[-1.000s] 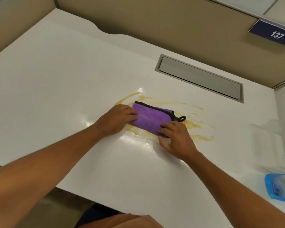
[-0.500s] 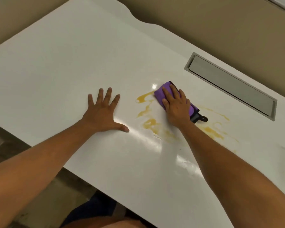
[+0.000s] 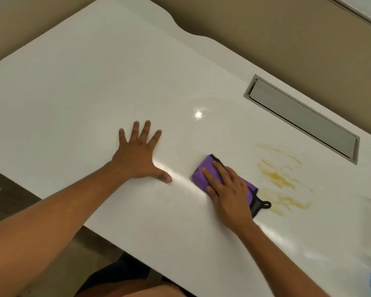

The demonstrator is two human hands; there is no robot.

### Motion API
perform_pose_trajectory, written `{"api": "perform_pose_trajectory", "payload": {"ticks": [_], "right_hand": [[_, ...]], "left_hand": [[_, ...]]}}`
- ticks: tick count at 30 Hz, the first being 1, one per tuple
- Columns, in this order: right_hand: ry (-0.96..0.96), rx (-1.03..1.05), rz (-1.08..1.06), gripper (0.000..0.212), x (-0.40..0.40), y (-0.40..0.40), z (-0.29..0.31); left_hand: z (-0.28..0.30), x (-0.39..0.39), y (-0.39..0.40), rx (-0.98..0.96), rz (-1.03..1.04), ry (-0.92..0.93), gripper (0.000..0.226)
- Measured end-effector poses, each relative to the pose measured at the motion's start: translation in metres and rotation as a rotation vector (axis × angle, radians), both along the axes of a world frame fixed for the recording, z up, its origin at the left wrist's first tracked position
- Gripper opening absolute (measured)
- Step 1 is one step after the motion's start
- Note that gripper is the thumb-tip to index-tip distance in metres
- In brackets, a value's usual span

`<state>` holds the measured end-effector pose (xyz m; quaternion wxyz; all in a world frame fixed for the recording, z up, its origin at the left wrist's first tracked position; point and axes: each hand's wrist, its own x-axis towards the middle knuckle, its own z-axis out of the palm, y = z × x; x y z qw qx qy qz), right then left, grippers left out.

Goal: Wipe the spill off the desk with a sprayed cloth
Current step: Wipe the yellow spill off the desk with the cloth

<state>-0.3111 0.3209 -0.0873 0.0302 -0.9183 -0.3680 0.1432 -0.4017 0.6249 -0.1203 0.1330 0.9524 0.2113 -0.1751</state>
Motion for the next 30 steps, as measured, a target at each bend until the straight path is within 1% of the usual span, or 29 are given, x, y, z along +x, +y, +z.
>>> {"api": "perform_pose_trajectory", "payload": {"ticks": [3, 6, 8, 9, 11, 14, 18, 21, 23, 25, 28, 30], "right_hand": [[-0.064, -0.004, -0.178, 0.049, 0.049, 0.002, 0.004], [-0.1, 0.032, -0.302, 0.053, 0.105, 0.044, 0.0], [-0.101, 0.061, -0.339, 0.051, 0.118, 0.08, -0.003], [-0.108, 0.071, -0.326, 0.049, 0.115, 0.095, -0.005], [-0.126, 0.091, -0.225, 0.045, 0.09, 0.117, -0.006], [-0.073, 0.117, -0.063, 0.046, 0.034, 0.115, -0.005], [-0.031, 0.105, -0.053, 0.044, -0.035, 0.055, -0.003], [-0.055, 0.077, -0.065, 0.042, -0.046, 0.008, -0.003], [-0.104, 0.057, -0.153, 0.042, -0.014, 0.002, -0.002], [-0.159, 0.055, -0.298, 0.045, 0.039, 0.019, -0.003], [-0.162, 0.083, -0.46, 0.047, 0.114, 0.069, -0.002], [-0.142, 0.092, -0.477, 0.046, 0.133, 0.106, -0.003]], "left_hand": [[0.004, 0.0, 0.002, 0.003, -0.039, 0.044, 0.176], [0.006, 0.0, 0.001, 0.009, -0.036, 0.045, 0.176], [0.008, 0.001, 0.0, 0.012, -0.032, 0.038, 0.176], [0.008, 0.001, 0.0, 0.015, -0.035, 0.038, 0.176], [0.009, 0.002, 0.0, 0.023, -0.04, 0.049, 0.176], [0.009, 0.002, 0.0, 0.022, -0.038, 0.051, 0.177], [0.006, 0.0, 0.0, 0.017, -0.03, 0.035, 0.178], [0.008, -0.001, -0.001, 0.023, -0.034, 0.032, 0.178], [0.009, -0.001, -0.001, 0.02, -0.032, 0.027, 0.178], [0.011, -0.001, -0.001, 0.017, -0.031, 0.024, 0.179], [0.012, -0.002, -0.002, 0.019, -0.025, 0.027, 0.18], [0.013, -0.002, -0.003, 0.021, -0.025, 0.026, 0.18]]}}
